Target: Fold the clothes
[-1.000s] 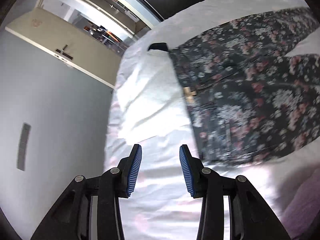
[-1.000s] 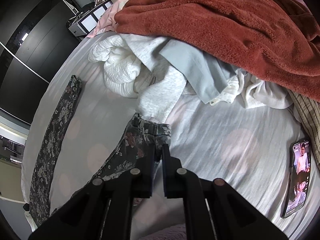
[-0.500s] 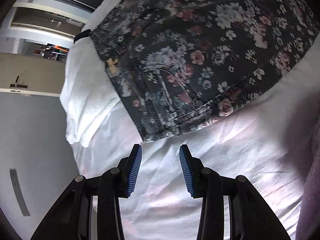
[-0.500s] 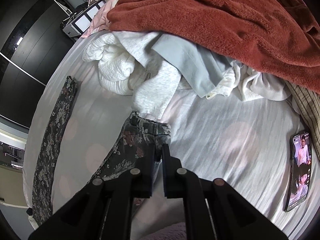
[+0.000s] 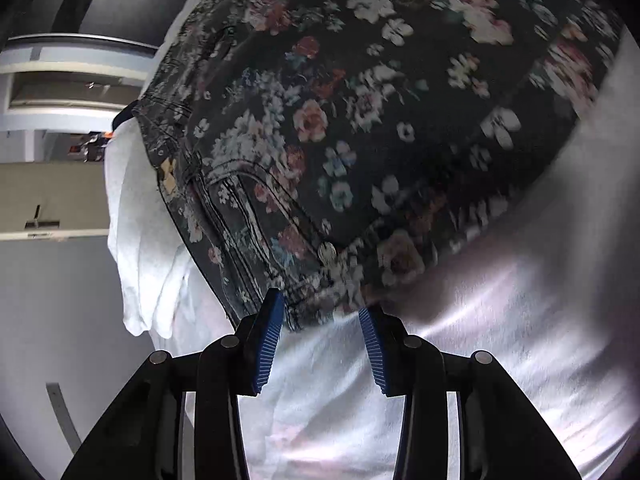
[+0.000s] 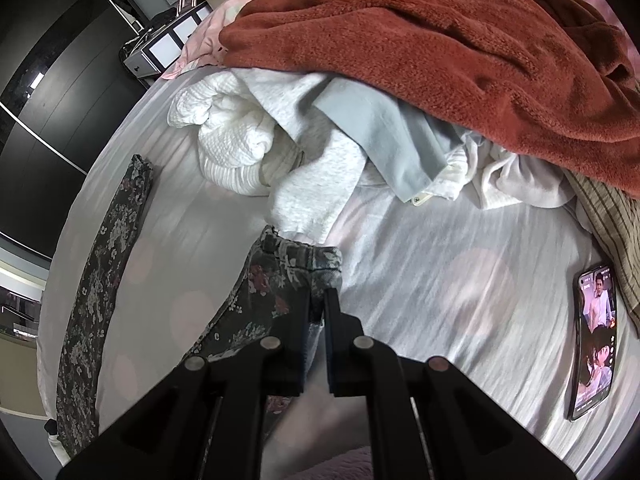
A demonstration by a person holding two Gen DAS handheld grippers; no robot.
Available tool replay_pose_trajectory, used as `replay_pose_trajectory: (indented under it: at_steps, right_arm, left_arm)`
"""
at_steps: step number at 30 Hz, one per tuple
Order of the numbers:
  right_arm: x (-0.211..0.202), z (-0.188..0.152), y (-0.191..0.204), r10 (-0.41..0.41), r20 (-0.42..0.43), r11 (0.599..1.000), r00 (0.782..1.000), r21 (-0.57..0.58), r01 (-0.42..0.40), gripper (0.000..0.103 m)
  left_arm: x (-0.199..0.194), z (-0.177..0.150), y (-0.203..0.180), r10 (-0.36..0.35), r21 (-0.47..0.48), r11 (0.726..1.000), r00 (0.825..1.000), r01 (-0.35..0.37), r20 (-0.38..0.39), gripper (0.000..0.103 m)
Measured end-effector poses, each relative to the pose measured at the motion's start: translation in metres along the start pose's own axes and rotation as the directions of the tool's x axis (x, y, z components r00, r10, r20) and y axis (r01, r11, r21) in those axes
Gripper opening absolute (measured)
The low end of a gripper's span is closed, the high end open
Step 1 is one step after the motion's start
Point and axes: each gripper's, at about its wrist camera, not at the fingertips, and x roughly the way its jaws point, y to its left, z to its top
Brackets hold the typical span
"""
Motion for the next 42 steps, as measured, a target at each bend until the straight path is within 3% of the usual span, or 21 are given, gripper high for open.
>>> replay_pose_trajectory:
  at_steps: [1, 3, 6, 12, 16, 21, 26, 34, 42]
  right_arm:
    - [0.0, 0.0, 0.0, -0.001, 0.001, 1.0, 1.0, -0.001, 0.001, 0.007]
    - [0.001, 0.0, 0.001, -0.004, 0.0, 1.0, 1.0, -0.003, 0.004, 0.007]
    - [0.002, 0.0, 0.002, 0.003, -0.005, 1.0, 1.0, -0.005, -0.003, 0.007]
    - [-0.006, 0.0, -0.006, 0.068, 0.002, 0.998, 0.998, 0.013, -0.068, 0.007]
    - [-0.019, -0.001, -0.016, 0.141, 0.03, 0.989, 0.99, 0.042, -0.142, 0.006]
    - [-0.04, -0.003, -0.02, 0.181, 0.09, 0.982, 0.979, 0.042, -0.185, 0.007]
    - [-0.047, 0.006, 0.01, 0.199, 0.113, 0.98, 0.973, -0.041, -0.195, 0.006]
    - [-0.044, 0.04, 0.09, 0.19, 0.158, 0.97, 0.969, -0.183, -0.16, 0.006]
    - [-0.009, 0.073, 0.19, 0.15, 0.185, 0.94, 0.971, -0.33, -0.082, 0.006]
  left_arm:
    - [-0.002, 0.003, 0.003, -0.01, -0.037, 0.999, 1.0, 0.011, 0.008, 0.026]
    - [-0.007, 0.008, 0.01, -0.03, -0.112, 0.993, 0.999, 0.033, 0.025, 0.018]
    - [-0.018, 0.011, 0.025, -0.048, -0.231, 0.971, 0.997, 0.059, 0.055, 0.012]
    - [-0.07, 0.008, 0.078, -0.031, -0.479, 0.872, 0.987, 0.104, 0.157, 0.008]
    - [-0.106, 0.0, 0.101, 0.005, -0.559, 0.821, 0.978, 0.115, 0.208, 0.008]
    - [-0.13, -0.002, 0.118, 0.037, -0.596, 0.796, 0.975, 0.105, 0.221, 0.007]
    - [-0.13, 0.009, 0.138, 0.043, -0.643, 0.76, 0.98, 0.093, 0.192, 0.004]
    - [-0.118, 0.048, 0.162, 0.106, -0.663, 0.748, 0.982, 0.025, 0.156, 0.002]
    - [-0.092, 0.112, 0.206, 0.173, -0.671, 0.74, 0.978, -0.051, 0.116, 0.002]
